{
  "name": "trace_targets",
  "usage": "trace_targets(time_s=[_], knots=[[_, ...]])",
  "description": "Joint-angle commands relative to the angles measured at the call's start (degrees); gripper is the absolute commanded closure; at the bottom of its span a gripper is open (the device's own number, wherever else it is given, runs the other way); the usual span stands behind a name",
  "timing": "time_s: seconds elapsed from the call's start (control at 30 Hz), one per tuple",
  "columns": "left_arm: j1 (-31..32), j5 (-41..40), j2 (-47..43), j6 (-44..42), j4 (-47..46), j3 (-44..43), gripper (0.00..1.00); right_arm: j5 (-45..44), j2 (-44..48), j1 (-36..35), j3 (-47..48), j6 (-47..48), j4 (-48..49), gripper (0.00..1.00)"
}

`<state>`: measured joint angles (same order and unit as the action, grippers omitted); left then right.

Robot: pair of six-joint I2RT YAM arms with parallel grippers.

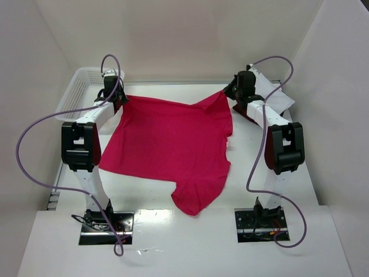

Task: Fold and stack the t-shirts
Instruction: Flatten out the tshirt

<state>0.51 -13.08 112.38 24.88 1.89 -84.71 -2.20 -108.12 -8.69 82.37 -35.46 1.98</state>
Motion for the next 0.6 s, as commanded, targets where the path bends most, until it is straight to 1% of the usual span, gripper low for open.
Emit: trace_targets(time_s=[0.0,0.1,0.13,0.2,0.23,0.3,0.37,0.43,0.57], knots=[[-0.78,0.78,-0.05,-1.68,-2.59,-2.66,1.0,1.57,5.61,-1.76,-2.8,-1.88,2.59,1.0],[-0.78,0.78,-0.05,-1.07,-2.59,-2.13,1.0,0.89,10.44,-4.13,-6.94,-1.89,2.59,1.0],[-0.78,0.78,-0.05,-0.46,-1.98,-1.43,1.0,-0.25,12.73,-7.02,-8.87,-2.93,2.59,1.0],[-0.78,0.25,-0.05,-0.45,-1.98,-0.47,1.0,-0.88,14.77,-8.36,-11.51,-4.52,2.59,1.0],[-0.78,-1.32,-0.66,0.16,-1.98,0.67,1.0,-0.88,16.43,-8.36,-14.49,-6.44,2.59,1.0],[-0.78,-3.35,-1.8,0.16,-1.37,1.47,1.0,-0.26,18.64,-10.55,-20.03,-9.0,3.2,1.0],[-0.78,-4.67,-1.81,-0.44,-1.36,2.0,1.0,-0.79,21.18,-12.74,-23.29,-10.93,3.21,1.0],[-0.78,-4.67,-1.81,-1.15,-1.36,2.0,1.0,-2.54,22.6,-14.51,-24.53,-11.73,3.21,1.0],[-0.78,-4.67,-2.33,-1.15,-0.66,2.52,1.0,-5.71,25.49,-18.29,-27.33,-14.19,0.14,1.0]])
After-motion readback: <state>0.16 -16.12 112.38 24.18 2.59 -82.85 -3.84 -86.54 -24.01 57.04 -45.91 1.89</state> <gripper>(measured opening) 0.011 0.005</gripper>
